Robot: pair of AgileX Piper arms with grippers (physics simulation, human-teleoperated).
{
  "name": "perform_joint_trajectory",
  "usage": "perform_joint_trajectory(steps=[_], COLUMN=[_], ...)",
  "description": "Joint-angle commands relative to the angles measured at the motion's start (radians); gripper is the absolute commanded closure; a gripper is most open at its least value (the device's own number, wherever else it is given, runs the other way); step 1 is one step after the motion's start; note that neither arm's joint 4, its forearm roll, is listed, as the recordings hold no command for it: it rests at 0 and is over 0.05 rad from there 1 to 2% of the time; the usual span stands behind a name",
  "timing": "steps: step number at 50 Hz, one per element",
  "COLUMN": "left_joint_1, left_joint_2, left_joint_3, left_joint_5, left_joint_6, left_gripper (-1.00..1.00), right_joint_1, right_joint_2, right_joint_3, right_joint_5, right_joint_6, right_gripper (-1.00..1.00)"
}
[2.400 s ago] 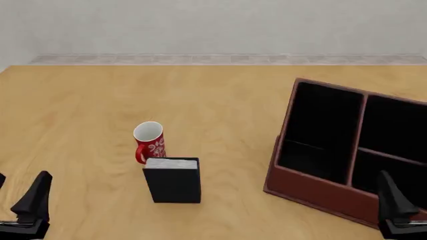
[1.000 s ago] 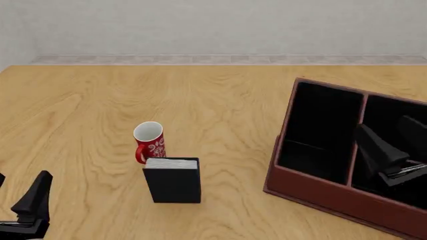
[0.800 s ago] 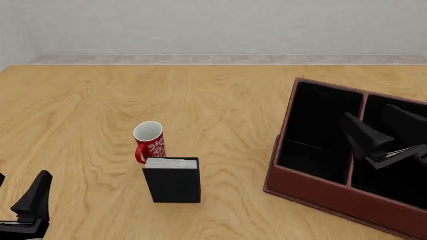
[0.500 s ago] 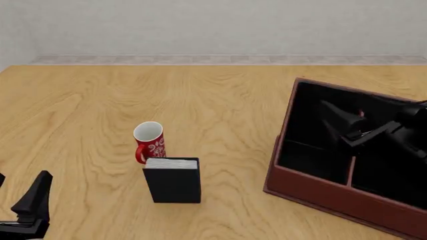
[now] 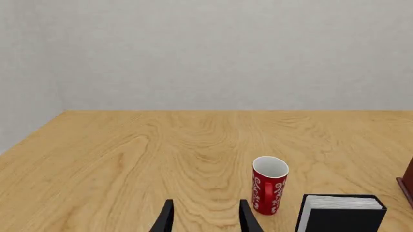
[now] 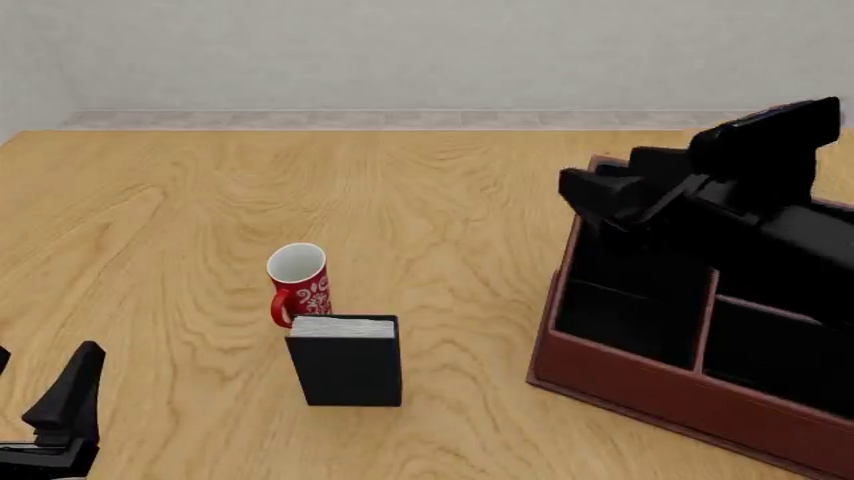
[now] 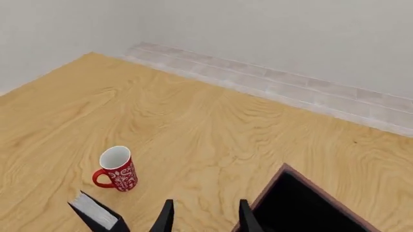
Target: Pick up the book and place it in the left compartment of the caddy.
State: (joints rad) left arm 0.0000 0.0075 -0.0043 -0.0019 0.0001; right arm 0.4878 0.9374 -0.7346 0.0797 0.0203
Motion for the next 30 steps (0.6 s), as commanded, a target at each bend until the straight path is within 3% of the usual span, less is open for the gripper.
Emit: perform_joint_trajectory(steps=[1,17,30], left_joint_1=[0.000,0.000,0.000], left_joint_2=[0.000,0.000,0.000], left_joint_3=[0.000,0.000,0.000], left_joint_5=[0.000,0.000,0.000], left_joint_6=[0.000,0.000,0.000], left_gripper=[-1.00,-1.00,-1.00], right_joint_1=[0.060,0.113,0.167], right_joint_2=[0.075,0.143,0.208], right_joint_3=[-0.108,-0.282,-0.381], right_joint_5=[0.089,0.219,0.299], right_joint_6=[-0.038,-0.014,-0.043], right_gripper=[-1.00,-1.00,-1.00])
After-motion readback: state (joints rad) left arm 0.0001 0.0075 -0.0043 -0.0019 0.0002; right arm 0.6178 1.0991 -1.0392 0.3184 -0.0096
